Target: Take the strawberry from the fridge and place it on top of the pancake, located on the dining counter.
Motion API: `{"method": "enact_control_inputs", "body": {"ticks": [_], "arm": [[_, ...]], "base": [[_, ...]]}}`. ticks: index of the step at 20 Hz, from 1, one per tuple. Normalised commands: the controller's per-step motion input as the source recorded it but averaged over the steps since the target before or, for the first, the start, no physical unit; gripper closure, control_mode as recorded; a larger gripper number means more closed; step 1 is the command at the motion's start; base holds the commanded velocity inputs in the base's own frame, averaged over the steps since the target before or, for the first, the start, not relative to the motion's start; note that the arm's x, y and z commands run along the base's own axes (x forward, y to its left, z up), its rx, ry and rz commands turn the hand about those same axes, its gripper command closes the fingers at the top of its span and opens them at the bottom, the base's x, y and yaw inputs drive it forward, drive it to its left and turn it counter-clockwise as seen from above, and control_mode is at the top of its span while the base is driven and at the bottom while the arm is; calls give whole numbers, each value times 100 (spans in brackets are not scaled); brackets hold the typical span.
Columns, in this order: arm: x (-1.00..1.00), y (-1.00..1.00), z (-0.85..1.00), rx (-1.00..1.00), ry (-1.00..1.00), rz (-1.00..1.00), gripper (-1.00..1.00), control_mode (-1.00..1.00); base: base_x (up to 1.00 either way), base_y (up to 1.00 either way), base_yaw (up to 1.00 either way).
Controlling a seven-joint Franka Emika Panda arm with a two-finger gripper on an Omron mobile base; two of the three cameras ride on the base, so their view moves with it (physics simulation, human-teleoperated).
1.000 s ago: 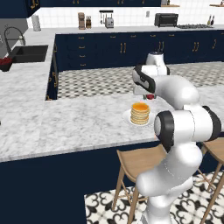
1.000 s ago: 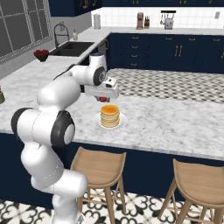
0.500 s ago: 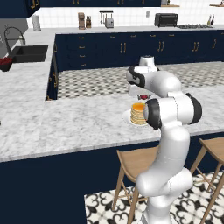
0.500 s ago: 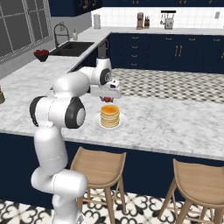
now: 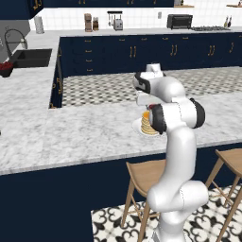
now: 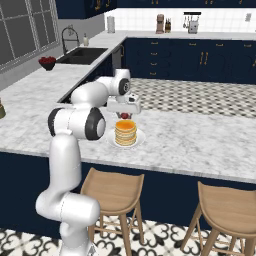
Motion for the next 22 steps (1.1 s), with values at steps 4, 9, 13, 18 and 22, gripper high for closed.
{"method": "enact_control_inputs", "body": {"ticks": [4,9,13,18,22], "arm": [[-7,0,0,0,2,0,100,-100],[-1,0,-28,0,0,0,100,-100],[0,0,-52,0,0,0,100,-100],[0,0,-29,0,0,0,100,-100],[0,0,-13,0,-1,0,100,-100]], "base": [[0,0,0],[0,0,0],[0,0,0],[0,0,0],[0,0,0]]}}
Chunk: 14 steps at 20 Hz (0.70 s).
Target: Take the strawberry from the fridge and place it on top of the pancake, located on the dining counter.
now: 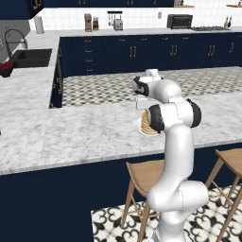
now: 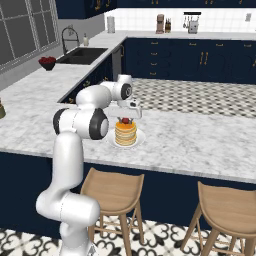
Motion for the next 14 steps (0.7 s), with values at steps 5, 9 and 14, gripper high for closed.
{"method": "enact_control_inputs", "body": {"ticks": [5,9,14], "arm": [[-4,0,-11,0,-1,0,-100,-100],[-6,0,-2,0,-3,0,-100,-100],[-1,0,0,0,-6,0,-100,-100]], "base": [[0,0,0],[0,0,0],[0,0,0]]}}
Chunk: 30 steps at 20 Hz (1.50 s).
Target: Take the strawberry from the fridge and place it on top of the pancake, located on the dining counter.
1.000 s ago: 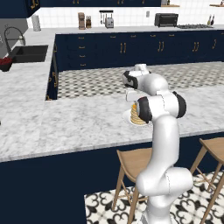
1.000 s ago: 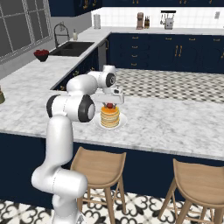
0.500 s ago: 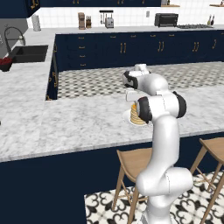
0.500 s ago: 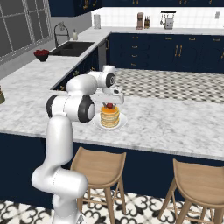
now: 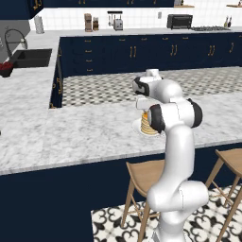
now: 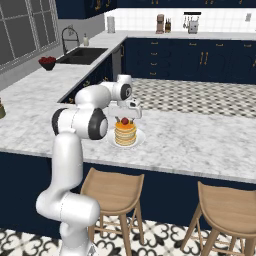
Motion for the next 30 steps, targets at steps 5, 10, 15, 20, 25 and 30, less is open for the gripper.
{"method": "enact_control_inputs", "body": {"ticks": [5,10,15,20,25,30], "arm": [[-4,0,0,0,-6,0,-100,-100],[-14,1,18,0,-6,0,-100,-100],[-76,11,57,-1,-12,0,-100,-100],[-100,30,41,0,-15,0,-100,-100],[-100,77,25,-11,-21,0,-100,-100],[-100,78,29,-25,-22,0,-100,-100]], "base": [[0,0,0],[0,0,0],[0,0,0],[0,0,0],[0,0,0],[0,0,0]]}}
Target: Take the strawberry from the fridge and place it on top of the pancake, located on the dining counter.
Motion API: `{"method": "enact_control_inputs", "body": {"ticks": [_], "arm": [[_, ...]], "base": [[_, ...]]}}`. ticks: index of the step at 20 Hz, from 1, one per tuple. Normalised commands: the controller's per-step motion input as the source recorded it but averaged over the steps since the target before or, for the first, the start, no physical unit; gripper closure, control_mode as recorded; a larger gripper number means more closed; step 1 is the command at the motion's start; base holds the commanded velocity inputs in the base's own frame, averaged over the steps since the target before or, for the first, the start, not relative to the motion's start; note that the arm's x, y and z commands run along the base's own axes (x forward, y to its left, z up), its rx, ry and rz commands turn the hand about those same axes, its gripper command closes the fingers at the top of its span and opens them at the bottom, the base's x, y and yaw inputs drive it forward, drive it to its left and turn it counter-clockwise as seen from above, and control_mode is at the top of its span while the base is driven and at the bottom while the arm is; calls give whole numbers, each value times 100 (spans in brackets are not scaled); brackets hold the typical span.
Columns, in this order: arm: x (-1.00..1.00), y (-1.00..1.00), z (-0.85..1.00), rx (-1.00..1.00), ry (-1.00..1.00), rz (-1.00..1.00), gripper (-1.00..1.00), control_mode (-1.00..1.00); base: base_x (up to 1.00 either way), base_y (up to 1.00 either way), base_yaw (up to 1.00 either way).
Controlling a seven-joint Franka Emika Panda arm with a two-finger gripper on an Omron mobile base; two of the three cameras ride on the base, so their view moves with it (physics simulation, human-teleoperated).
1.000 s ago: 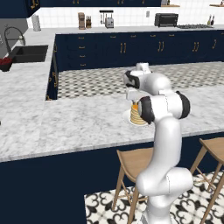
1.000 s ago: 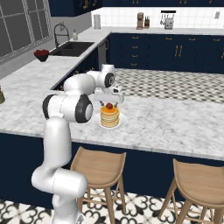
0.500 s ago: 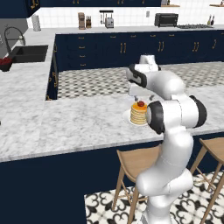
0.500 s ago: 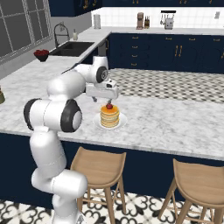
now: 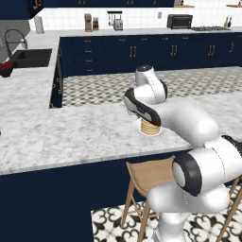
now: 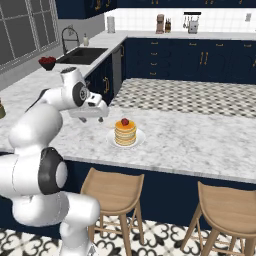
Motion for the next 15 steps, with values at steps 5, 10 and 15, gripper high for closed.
{"method": "enact_control_inputs", "body": {"ticks": [5,10,15], "arm": [[-100,55,34,-24,-15,0,-100,-100],[-100,39,18,-19,-5,0,-100,-100],[-46,21,11,-6,0,4,-100,-100]], "base": [[0,0,0],[0,0,0],[0,0,0]]}}
